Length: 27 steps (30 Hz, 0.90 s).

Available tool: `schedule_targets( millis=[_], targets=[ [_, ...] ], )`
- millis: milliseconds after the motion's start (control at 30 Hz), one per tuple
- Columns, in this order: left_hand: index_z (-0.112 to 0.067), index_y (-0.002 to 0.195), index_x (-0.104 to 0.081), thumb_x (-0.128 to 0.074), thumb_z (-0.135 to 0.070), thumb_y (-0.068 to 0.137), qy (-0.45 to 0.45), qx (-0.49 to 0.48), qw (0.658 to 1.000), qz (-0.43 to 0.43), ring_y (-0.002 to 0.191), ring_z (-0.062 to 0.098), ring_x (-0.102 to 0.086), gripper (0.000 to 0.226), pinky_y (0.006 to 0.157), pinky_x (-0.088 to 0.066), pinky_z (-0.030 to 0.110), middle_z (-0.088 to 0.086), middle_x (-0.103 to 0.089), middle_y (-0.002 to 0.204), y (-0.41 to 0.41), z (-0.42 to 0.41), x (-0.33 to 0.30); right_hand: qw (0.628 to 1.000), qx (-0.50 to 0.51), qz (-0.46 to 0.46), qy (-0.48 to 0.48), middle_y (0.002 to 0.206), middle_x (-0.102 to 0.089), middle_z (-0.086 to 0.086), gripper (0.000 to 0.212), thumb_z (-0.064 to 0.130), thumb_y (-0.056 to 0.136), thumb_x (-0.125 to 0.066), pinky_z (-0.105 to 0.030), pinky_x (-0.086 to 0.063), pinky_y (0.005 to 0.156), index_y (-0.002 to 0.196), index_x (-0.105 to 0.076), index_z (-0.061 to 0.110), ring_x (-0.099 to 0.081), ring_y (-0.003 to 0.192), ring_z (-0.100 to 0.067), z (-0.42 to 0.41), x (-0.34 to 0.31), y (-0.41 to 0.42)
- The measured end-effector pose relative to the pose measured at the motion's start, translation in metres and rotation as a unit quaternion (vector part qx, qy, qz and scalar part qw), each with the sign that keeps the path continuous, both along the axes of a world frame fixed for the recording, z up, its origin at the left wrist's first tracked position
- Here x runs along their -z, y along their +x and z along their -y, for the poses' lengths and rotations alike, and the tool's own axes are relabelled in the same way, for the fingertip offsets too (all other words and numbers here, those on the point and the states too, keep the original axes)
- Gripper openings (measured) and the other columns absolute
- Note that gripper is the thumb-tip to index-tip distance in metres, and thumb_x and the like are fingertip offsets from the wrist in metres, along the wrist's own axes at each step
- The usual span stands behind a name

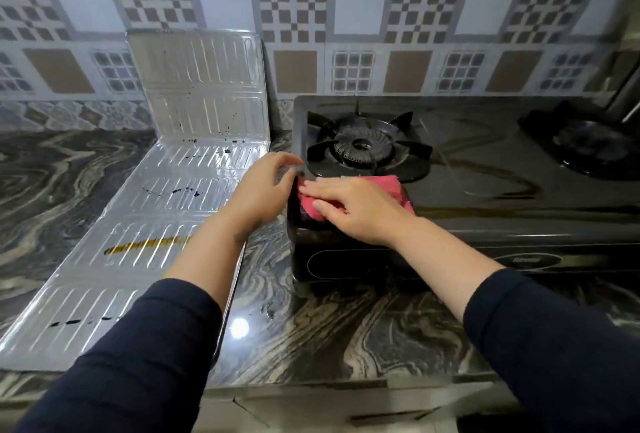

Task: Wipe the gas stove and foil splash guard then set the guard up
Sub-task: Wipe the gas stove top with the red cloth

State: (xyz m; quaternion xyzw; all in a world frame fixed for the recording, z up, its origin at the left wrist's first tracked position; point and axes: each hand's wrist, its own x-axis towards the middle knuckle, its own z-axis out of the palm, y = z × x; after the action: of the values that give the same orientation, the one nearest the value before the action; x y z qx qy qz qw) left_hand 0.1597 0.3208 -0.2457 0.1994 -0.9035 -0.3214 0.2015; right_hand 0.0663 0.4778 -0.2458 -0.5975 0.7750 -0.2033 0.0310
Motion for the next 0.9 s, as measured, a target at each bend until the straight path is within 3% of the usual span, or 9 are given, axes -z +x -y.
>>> schedule_targets(
  millis=[67,200,400,533,733,900],
  targets=[
    [-0.011,0.115,-0.064,-0.048,-0.011,0.096,-0.03,0.004,1.0,0.001,0.115,0.021,-0.056,0.025,0.097,-0.038,0.024,0.007,-0.062,0.12,0.0,-0.003,0.005,0.999,0.024,-0.013,0.04,0.151,-0.037,0.008,0.043,0.034,0.099,-0.035,-0.038,-0.018,0.118,0.141,-0.043,0.025,-0.026,0.143,-0.009,0.003,0.013,0.008],
    [-0.02,0.109,-0.067,-0.049,-0.021,0.091,-0.076,0.031,0.996,0.026,0.11,0.019,-0.059,0.025,0.098,-0.046,0.04,-0.003,-0.065,0.116,-0.005,-0.022,0.01,0.996,0.059,-0.052,0.04,0.152,-0.036,0.004,0.045,0.034,0.101,-0.027,-0.034,-0.013,0.117,0.141,-0.042,0.019,-0.022,0.144,-0.011,-0.008,0.014,0.013],
    [-0.021,0.108,-0.069,-0.051,-0.014,0.089,-0.125,0.036,0.991,0.024,0.107,0.021,-0.061,0.027,0.093,-0.047,0.037,-0.002,-0.066,0.114,-0.014,-0.043,0.001,0.99,0.123,-0.06,0.04,0.153,-0.032,0.011,0.048,0.04,0.099,-0.022,-0.033,-0.017,0.115,0.143,-0.038,0.029,-0.024,0.143,-0.007,-0.054,0.02,-0.004],
    [-0.021,0.106,-0.07,-0.051,-0.014,0.089,-0.167,0.049,0.984,0.027,0.106,0.024,-0.062,0.027,0.091,-0.048,0.04,-0.002,-0.067,0.112,-0.021,-0.055,-0.002,0.978,0.19,-0.077,0.036,0.151,-0.036,0.011,0.062,0.05,0.09,-0.01,-0.034,-0.022,0.113,0.141,-0.041,0.03,-0.029,0.141,-0.008,-0.095,0.022,-0.029],
    [-0.022,0.12,-0.065,-0.041,-0.03,0.093,-0.247,0.128,0.959,0.048,0.112,0.022,-0.061,0.037,0.091,-0.049,0.038,-0.004,-0.065,0.125,-0.024,-0.072,0.013,0.953,0.29,-0.065,0.059,0.154,-0.03,0.012,0.047,0.037,0.1,-0.021,-0.035,-0.013,0.116,0.144,-0.035,0.03,-0.021,0.144,-0.007,-0.097,0.025,-0.035],
    [-0.018,0.115,-0.071,-0.049,-0.03,0.092,-0.234,0.095,0.968,0.001,0.107,0.019,-0.065,0.034,0.084,-0.053,0.032,-0.005,-0.069,0.12,-0.023,-0.077,0.028,0.958,0.271,-0.09,0.017,0.15,-0.037,0.014,0.053,0.043,0.094,-0.016,-0.036,-0.018,0.115,0.139,-0.043,0.035,-0.028,0.141,-0.008,-0.093,0.033,-0.014]
  ],
)
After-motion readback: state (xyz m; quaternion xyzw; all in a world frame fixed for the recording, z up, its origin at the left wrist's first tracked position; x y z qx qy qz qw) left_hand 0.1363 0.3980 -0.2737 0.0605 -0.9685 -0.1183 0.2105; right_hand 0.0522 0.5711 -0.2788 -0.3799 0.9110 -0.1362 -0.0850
